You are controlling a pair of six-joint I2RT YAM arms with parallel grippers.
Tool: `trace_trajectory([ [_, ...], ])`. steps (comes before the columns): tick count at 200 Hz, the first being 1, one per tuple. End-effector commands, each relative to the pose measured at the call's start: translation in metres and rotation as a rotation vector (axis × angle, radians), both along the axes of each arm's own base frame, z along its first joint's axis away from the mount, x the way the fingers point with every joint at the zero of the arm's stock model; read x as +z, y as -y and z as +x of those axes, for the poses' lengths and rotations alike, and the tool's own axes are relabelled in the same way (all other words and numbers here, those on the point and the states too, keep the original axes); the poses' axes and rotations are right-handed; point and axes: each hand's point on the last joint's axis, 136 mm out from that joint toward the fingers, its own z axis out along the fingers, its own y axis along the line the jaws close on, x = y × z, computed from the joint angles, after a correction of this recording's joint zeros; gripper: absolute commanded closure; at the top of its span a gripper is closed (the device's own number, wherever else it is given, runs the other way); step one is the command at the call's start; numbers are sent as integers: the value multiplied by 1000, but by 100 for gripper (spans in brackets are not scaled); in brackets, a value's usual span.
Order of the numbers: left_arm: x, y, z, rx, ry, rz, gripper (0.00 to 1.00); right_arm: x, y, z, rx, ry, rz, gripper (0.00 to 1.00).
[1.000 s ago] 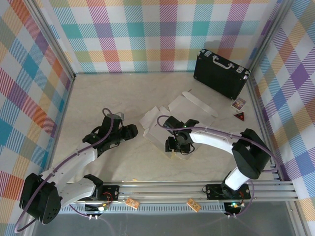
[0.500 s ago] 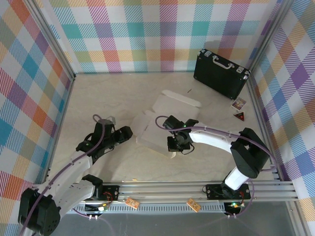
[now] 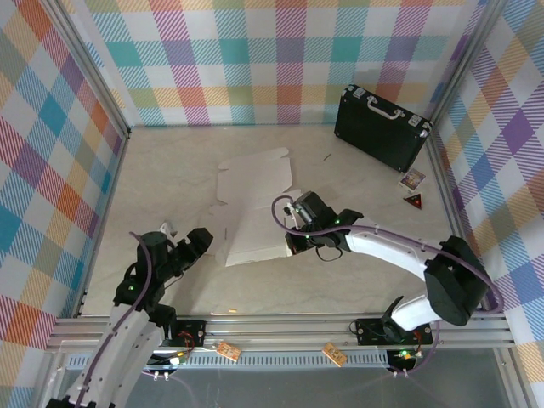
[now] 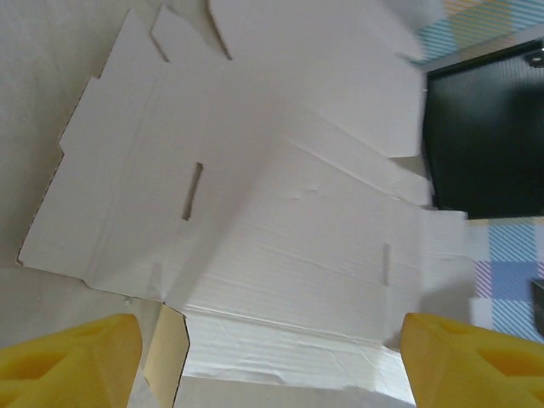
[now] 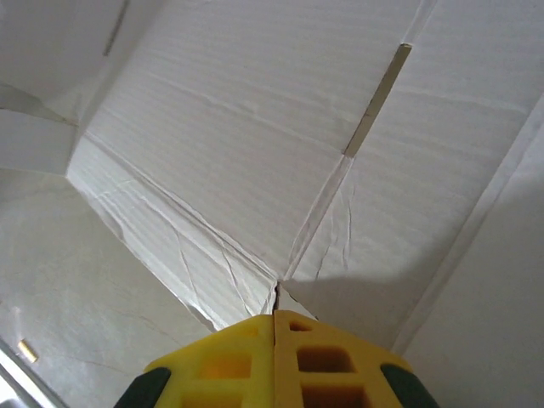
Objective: Fold the paper box
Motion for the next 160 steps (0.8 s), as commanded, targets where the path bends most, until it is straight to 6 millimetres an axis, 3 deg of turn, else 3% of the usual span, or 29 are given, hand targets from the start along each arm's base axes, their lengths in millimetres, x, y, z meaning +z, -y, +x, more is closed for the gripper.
trace_trajectory([
  [1,-3,-3,-16,-2,-55,4,20,-1,-1,27,-75,4,21,99],
  [21,-16,-14,-25,30,-92,67,20,-9,8,39,-159,-79,23,99],
  [35,-23,-11,-26,16,-100,55,20,-12,8,41,-174,-134,65,99],
  [73,-20,-2,-14,-46,-95,72,23,-20,12,39,-162,-156,28,97],
  [119,-32,9,10,-51,-112,9,46,-29,2,29,-120,-169,120,98],
  [130,-42,5,13,-18,-147,16,48,-33,2,27,-118,-177,120,98],
  [143,-53,-4,14,22,-198,56,59,-37,4,25,-123,-194,112,99],
  [160,-58,-8,20,51,-203,71,65,-37,3,23,-118,-199,120,99],
])
